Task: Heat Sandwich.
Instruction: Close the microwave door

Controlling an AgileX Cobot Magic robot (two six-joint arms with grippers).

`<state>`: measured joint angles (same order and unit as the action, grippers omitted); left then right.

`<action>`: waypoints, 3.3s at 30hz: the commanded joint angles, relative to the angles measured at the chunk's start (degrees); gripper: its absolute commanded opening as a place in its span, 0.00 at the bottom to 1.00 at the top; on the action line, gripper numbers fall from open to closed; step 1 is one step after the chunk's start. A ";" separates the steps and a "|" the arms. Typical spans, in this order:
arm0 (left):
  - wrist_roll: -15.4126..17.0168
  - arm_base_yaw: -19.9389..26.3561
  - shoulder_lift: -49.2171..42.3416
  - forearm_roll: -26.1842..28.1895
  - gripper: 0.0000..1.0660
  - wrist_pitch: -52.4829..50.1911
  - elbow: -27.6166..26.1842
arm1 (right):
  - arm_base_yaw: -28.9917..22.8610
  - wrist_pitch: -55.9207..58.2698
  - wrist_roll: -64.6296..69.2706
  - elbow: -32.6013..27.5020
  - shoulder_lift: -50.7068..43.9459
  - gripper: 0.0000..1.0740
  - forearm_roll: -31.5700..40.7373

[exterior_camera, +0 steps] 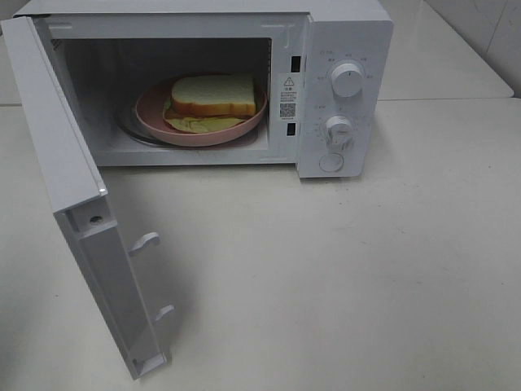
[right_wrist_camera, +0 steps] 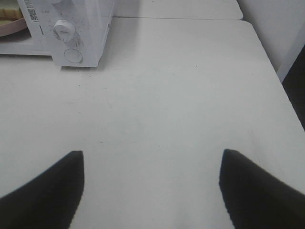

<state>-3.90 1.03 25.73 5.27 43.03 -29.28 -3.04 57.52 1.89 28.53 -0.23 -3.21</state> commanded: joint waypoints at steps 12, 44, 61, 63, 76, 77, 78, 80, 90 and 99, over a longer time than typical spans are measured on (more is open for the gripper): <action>-1.43 0.17 7.73 0.57 0.00 -34.09 12.89 | 0.34 -0.52 0.34 -0.06 -1.60 0.70 -0.06; 8.54 0.17 40.79 -14.04 0.00 -79.87 16.62 | 0.34 -0.52 0.34 -0.06 -1.60 0.70 -0.06; 19.02 -0.17 54.77 -29.56 0.00 -95.45 11.46 | 0.34 -0.52 0.34 -0.06 -1.60 0.70 -0.06; 19.60 -0.17 56.49 -30.37 0.00 -97.52 10.89 | 0.34 -0.52 0.34 -0.06 -1.60 0.70 -0.06; 16.56 -9.97 64.46 -26.01 0.00 -98.26 5.50 | 0.34 -0.52 0.34 -0.06 -1.60 0.70 -0.06; 16.39 -10.66 64.92 -24.92 0.00 -98.26 5.21 | 0.34 -0.52 0.34 -0.06 -1.60 0.70 -0.06; 16.16 -12.38 65.72 -23.15 0.00 -98.26 4.58 | 0.34 -0.52 0.34 -0.06 -1.60 0.70 -0.06; 15.99 -13.06 66.06 -22.57 0.00 -98.20 4.07 | 0.34 -0.52 0.34 -0.06 -1.60 0.70 -0.06; 14.55 -20.45 69.73 -15.47 0.00 -98.03 -1.03 | 0.34 -0.52 0.34 -0.06 -1.60 0.70 -0.06; 11.29 -26.24 72.54 -9.00 0.00 -97.75 -5.61 | 0.34 -0.52 0.34 -0.06 -1.60 0.70 -0.06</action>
<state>7.62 -24.87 98.38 -4.98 -54.43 -34.32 -3.04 57.41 1.89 28.53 -0.23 -3.21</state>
